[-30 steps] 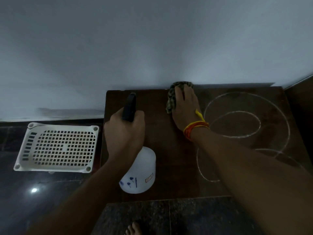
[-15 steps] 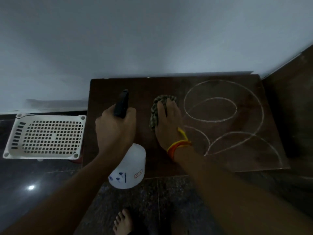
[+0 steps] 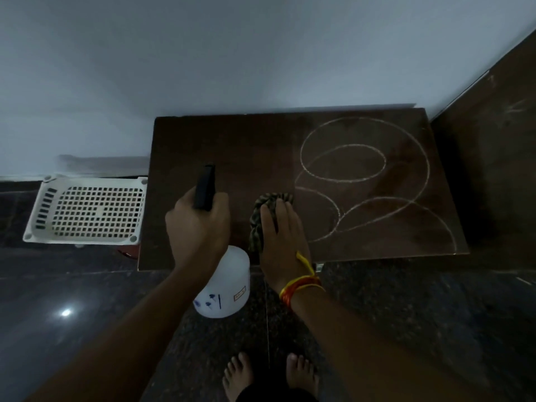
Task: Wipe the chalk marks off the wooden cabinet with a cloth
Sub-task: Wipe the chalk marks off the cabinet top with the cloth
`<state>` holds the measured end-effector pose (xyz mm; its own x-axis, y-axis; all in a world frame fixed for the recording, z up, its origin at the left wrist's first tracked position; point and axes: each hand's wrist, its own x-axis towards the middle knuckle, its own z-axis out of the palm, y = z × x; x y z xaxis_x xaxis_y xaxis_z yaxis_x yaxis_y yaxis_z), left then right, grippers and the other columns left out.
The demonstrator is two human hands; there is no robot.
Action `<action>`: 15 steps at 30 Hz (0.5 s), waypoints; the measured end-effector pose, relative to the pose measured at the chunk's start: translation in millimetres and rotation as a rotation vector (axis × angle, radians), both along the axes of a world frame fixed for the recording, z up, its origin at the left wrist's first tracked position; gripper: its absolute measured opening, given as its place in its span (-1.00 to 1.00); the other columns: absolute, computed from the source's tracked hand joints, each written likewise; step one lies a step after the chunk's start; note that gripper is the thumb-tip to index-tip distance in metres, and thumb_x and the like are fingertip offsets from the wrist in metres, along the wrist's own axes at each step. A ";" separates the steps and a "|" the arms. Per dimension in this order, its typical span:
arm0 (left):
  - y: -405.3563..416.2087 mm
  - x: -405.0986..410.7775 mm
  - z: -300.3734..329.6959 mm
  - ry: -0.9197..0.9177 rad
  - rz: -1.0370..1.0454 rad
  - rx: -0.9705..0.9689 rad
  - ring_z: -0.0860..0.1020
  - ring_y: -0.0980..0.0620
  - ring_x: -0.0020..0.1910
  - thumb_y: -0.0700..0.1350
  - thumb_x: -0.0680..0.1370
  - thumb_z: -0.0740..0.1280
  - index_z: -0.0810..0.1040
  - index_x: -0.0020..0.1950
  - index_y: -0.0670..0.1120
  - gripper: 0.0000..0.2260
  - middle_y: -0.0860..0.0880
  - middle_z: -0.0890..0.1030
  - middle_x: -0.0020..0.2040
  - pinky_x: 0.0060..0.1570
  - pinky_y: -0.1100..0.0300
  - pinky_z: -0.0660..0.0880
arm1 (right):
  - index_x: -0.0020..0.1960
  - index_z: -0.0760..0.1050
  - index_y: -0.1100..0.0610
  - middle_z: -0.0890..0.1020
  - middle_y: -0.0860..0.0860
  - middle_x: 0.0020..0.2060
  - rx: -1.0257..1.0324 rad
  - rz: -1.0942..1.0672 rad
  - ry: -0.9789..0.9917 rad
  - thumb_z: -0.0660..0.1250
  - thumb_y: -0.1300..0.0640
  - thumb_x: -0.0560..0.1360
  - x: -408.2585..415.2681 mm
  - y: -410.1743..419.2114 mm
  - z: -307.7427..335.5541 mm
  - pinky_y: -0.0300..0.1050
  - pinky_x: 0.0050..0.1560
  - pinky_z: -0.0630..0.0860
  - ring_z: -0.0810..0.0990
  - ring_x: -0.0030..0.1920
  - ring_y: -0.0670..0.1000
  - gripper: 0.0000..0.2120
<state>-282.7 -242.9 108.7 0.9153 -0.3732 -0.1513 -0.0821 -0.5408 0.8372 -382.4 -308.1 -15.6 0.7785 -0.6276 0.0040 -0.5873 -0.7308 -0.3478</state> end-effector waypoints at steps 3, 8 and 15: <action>6.2 -3.8 -1.1 -0.010 0.022 -0.008 0.54 -0.31 -0.36 -0.14 0.52 0.28 0.44 -0.29 -0.08 -0.82 -0.22 0.53 -0.36 -0.34 -0.21 0.56 | 0.41 0.29 0.21 0.34 0.29 0.37 -0.025 0.022 0.005 0.44 0.22 0.35 -14.7 0.0 0.9 0.18 0.37 0.18 0.28 0.40 0.30 -0.33; 18.1 -12.7 2.2 0.011 0.007 -0.025 0.55 -0.35 -0.33 -0.03 0.45 0.24 0.42 -0.31 -0.04 -0.85 -0.21 0.52 -0.37 -0.35 -0.22 0.56 | 0.42 0.27 0.20 0.31 0.29 0.40 -0.054 -0.006 -0.001 0.43 0.22 0.36 -27.9 -6.4 -0.7 0.19 0.39 0.14 0.24 0.42 0.31 -0.32; 21.6 -18.0 0.7 0.016 -0.017 -0.022 0.54 -0.33 -0.37 -0.01 0.41 0.22 0.43 -0.30 -0.09 -0.83 -0.27 0.54 -0.35 -0.37 -0.20 0.55 | 0.42 0.28 0.22 0.31 0.31 0.39 -0.001 0.018 -0.038 0.36 0.20 0.40 -19.3 21.9 3.5 0.29 0.36 0.24 0.25 0.41 0.34 -0.38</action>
<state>-300.7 -221.3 109.4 0.9062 -0.3925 -0.1571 -0.0782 -0.5208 0.8501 -401.7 -286.3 -12.1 0.7890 -0.6134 0.0344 -0.5605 -0.7415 -0.3687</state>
